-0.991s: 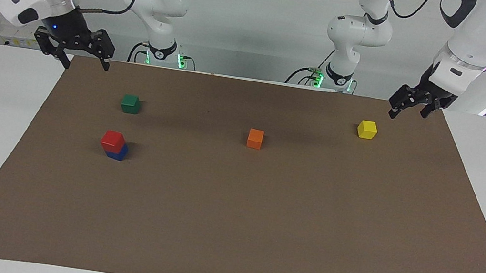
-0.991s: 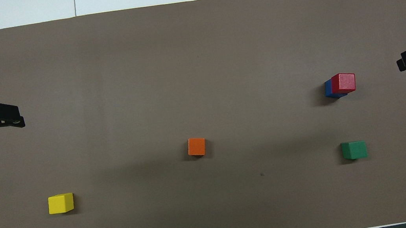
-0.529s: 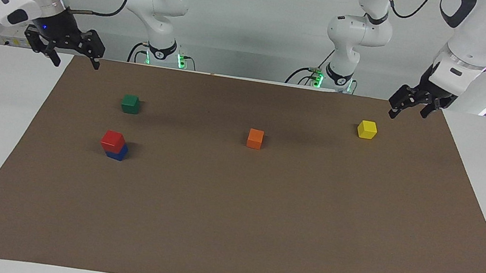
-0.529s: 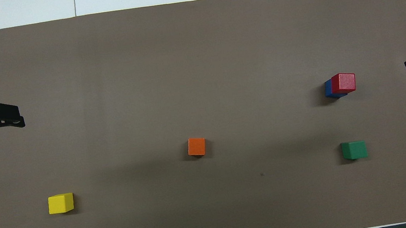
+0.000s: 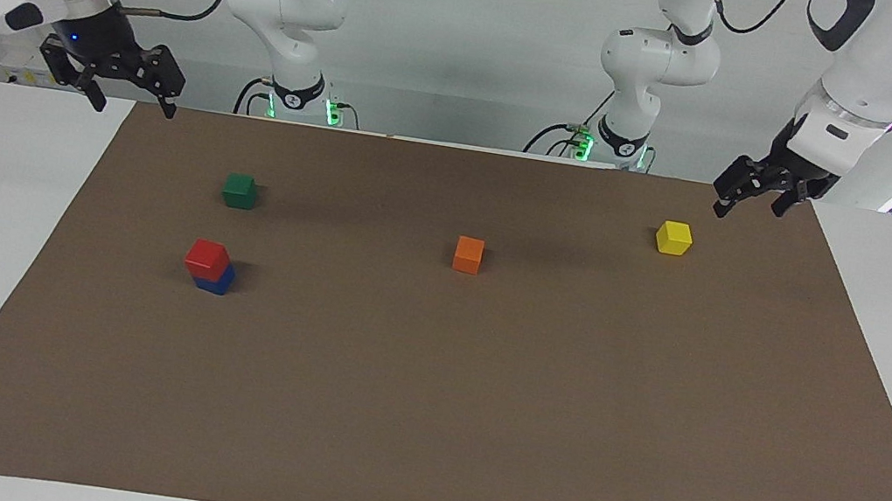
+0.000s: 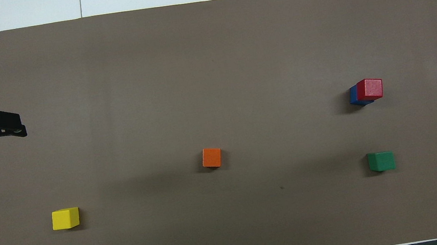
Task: Transfer red block to right arm and stack on blue block
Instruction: 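Open the right gripper and retract it away from the stack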
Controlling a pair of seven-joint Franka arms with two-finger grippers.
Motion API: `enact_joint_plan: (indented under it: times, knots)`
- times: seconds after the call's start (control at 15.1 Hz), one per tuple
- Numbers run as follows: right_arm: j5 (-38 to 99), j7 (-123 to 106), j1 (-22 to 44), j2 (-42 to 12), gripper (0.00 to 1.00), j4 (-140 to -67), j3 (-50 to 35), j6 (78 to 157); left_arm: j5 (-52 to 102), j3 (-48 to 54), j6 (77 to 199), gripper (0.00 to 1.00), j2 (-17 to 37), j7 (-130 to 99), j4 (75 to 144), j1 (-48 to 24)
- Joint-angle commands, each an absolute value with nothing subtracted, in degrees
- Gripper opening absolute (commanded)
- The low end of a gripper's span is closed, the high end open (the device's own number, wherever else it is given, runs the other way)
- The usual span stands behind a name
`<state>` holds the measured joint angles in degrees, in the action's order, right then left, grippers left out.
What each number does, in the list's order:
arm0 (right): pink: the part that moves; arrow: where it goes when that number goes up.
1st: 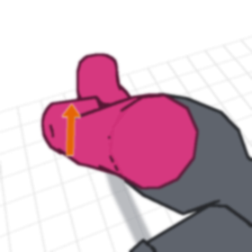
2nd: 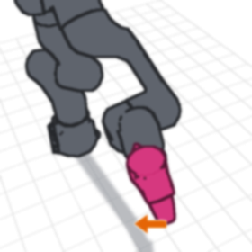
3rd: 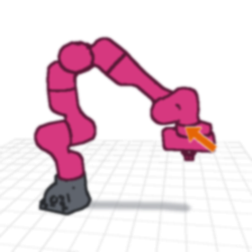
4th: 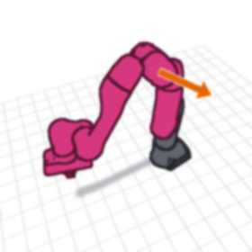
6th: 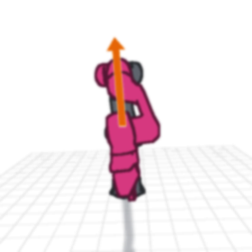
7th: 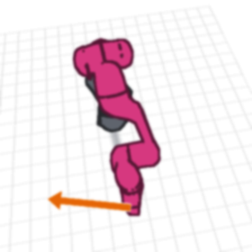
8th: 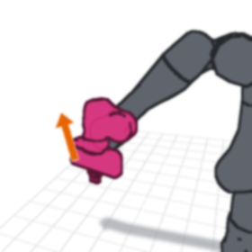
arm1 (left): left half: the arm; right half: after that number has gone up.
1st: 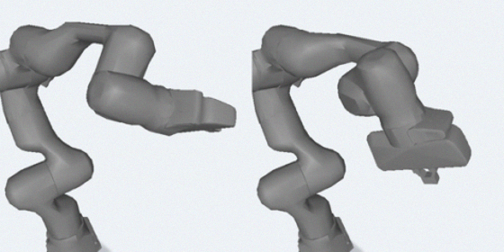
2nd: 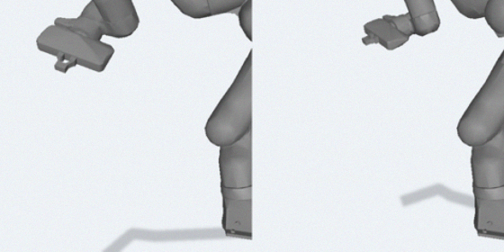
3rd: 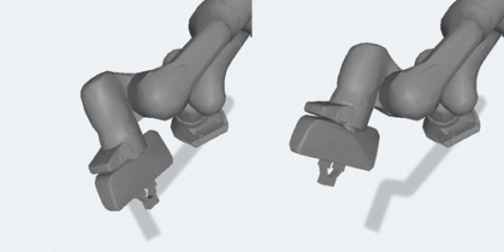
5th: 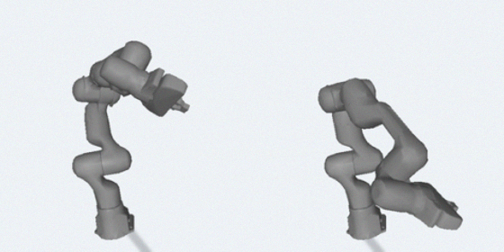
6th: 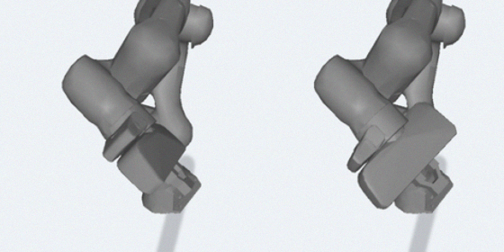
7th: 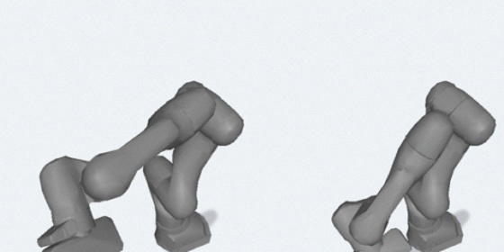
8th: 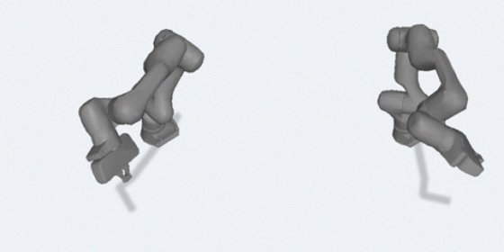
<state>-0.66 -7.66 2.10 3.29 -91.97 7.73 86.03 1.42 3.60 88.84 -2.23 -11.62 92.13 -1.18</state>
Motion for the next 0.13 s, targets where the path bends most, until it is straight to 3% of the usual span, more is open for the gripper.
enact_joint_plan:
  times: [0.0,0.07]
  knots:
    - [-1.32,-8.44,1.93,4.13,1.0,-92.99,7.56,86.84,1.93,3.69,88.42,1.0,-3.6,-11.95,93.52,-0.88]
    - [-1.32,-8.35,1.93,4.13,1.0,-92.99,7.56,86.84,1.93,3.69,88.42,1.0,-3.6,-11.95,93.52,-0.79]
